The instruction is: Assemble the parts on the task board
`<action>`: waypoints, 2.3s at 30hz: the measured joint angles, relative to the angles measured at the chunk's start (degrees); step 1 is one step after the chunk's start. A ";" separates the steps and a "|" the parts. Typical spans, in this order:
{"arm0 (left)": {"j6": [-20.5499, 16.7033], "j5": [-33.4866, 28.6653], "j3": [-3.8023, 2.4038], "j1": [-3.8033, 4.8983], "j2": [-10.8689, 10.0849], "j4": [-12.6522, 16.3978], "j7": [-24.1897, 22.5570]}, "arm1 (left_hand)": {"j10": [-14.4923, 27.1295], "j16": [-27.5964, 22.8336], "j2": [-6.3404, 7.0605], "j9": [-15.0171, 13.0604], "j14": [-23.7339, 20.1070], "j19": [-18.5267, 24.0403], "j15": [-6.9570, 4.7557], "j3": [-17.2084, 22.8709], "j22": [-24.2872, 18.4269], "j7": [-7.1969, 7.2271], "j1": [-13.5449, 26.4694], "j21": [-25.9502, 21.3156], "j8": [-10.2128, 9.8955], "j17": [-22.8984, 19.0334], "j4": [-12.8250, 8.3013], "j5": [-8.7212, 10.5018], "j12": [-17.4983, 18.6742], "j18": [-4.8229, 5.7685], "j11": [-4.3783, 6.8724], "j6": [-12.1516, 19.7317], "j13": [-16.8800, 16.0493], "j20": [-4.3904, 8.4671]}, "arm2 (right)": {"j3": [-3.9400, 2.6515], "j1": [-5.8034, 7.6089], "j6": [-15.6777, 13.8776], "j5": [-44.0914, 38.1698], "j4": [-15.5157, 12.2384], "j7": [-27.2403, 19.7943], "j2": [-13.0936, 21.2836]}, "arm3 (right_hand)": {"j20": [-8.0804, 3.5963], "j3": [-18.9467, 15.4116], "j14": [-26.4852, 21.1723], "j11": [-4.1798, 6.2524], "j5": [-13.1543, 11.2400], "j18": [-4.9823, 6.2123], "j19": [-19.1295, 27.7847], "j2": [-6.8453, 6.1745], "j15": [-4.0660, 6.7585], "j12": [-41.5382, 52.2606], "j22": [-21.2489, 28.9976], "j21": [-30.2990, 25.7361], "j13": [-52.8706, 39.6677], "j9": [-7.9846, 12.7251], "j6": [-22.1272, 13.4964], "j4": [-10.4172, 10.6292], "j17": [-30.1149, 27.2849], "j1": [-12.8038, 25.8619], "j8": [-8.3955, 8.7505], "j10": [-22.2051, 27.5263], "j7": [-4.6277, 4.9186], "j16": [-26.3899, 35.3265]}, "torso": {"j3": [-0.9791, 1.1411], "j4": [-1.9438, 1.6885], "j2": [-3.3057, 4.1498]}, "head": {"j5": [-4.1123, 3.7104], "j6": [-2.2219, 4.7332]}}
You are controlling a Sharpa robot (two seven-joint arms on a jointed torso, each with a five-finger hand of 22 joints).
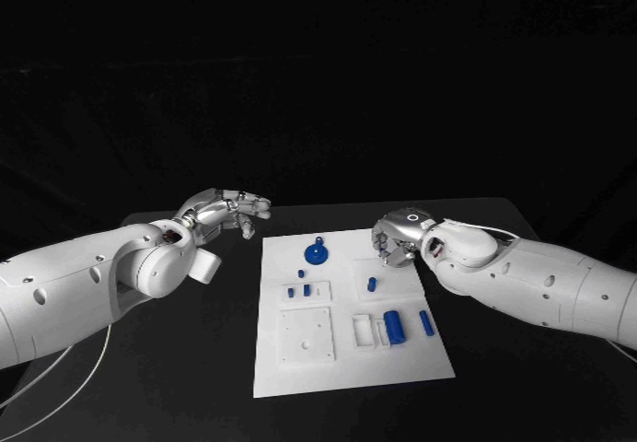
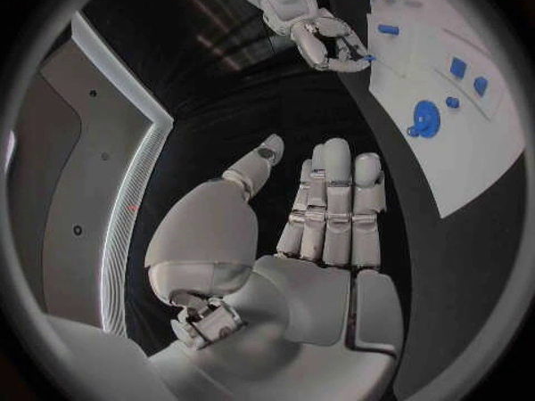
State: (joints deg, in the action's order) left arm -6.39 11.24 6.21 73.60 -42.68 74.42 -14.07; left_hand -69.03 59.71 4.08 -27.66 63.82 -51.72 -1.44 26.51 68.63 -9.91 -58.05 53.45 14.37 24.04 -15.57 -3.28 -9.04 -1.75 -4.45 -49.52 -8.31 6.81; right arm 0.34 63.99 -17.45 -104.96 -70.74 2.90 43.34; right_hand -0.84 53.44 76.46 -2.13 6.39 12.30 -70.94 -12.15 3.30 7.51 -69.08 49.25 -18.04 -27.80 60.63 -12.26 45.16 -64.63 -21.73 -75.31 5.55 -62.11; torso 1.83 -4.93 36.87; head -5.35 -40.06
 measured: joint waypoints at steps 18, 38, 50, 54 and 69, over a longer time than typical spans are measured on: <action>-0.01 0.00 0.00 0.00 0.03 -0.22 0.02 | 0.07 0.00 0.00 0.05 0.00 -0.09 0.00 -0.15 0.01 0.10 0.00 0.00 0.00 0.05 0.15 0.00 0.00 0.00 0.07 0.08 -0.04 -0.09 | -0.64 -0.27 -2.32 3.77 -11.73 -1.72 -0.95 | 0.00 0.00 0.06 0.07 1.16 0.00 -0.01 0.08 0.06 -0.22 -0.14 0.20 -0.45 -0.33 0.00 0.01 -0.01 -0.08 0.00 -0.07 0.00 -0.20 | -0.05 -0.03 0.00 | 3.66 -0.68; -0.05 0.56 -0.01 0.00 0.22 -0.22 0.18 | -0.07 0.00 -0.20 0.04 0.00 -0.10 0.00 -0.15 0.01 0.23 0.20 0.00 0.00 0.10 0.15 0.00 0.00 0.00 -0.07 0.02 -0.03 -0.11 | 2.85 -3.52 -1.89 1.85 -13.64 -1.81 -3.80 | 0.09 -0.03 0.10 0.07 1.60 -0.01 -0.11 0.30 0.10 -0.55 -0.35 0.44 -0.45 -0.59 -0.02 -0.01 -0.01 -0.31 0.02 -0.07 0.01 -0.20 | -0.14 -0.04 0.03 | 7.62 -2.05; -0.04 0.85 -0.02 0.00 0.22 -0.19 0.23 | -0.06 0.00 -0.19 0.04 0.01 -0.19 0.01 -0.15 0.01 0.30 0.19 0.00 0.00 0.15 0.15 0.00 0.00 0.00 -0.06 0.07 -0.08 -0.19 | 3.42 -5.00 -1.60 1.17 -13.36 -1.75 -4.56 | 0.09 -0.03 0.11 0.07 1.66 -0.01 -0.11 0.30 0.11 -0.51 -0.47 0.67 -0.46 -0.70 -0.02 -0.02 -0.07 -0.31 0.12 -0.07 0.01 -0.19 | -0.03 -0.02 0.02 | 8.11 -2.97; -0.04 0.88 -0.02 0.00 0.25 -0.23 0.25 | -0.06 0.00 -0.19 0.04 0.01 -0.19 0.01 -0.15 0.01 0.30 0.19 0.00 0.00 0.15 0.15 0.00 0.00 0.00 -0.05 0.07 -0.07 -0.19 | 3.60 -5.45 -1.46 1.08 -13.28 -1.74 -4.67 | 0.09 -0.03 0.11 0.07 1.83 -0.01 -0.11 0.30 0.11 -0.51 -0.47 0.67 -0.46 -0.75 -0.02 -0.02 -0.07 -0.30 0.12 -0.07 0.01 -0.19 | -0.02 -0.01 0.01 | 8.32 -3.25; -0.02 0.93 -0.02 0.00 0.37 -0.42 0.29 | -0.04 0.00 -0.19 0.04 0.01 -0.19 0.01 -0.15 0.01 0.16 0.19 0.00 0.00 0.20 0.15 0.00 0.00 0.00 -0.03 0.25 -0.07 -0.20 | 4.19 -6.03 -0.81 0.90 -13.07 -1.71 -4.93 | 0.10 -0.19 0.11 0.07 2.11 -0.01 -0.12 0.30 0.11 -0.51 -0.59 0.88 -0.45 -0.89 -0.03 -0.18 -0.13 -0.30 0.16 -0.07 0.02 -0.19 | -0.09 -0.02 0.01 | 8.73 -4.10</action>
State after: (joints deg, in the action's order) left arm -6.41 12.17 6.19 73.61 -42.31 74.00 -13.78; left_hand -69.07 59.71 3.88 -27.62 63.83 -51.91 -1.43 26.36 68.64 -9.75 -57.86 53.45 14.37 24.25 -15.42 -3.27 -9.04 -1.75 -4.48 -49.27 -8.38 6.61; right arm 4.53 57.96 -18.26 -104.05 -83.81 1.18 38.41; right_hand -0.75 53.25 76.57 -2.05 8.50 12.29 -71.05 -11.86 3.42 7.00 -69.66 50.13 -18.50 -28.69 60.60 -12.43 45.04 -64.93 -21.56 -75.38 5.57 -62.31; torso 1.74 -4.94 36.88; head 3.38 -44.16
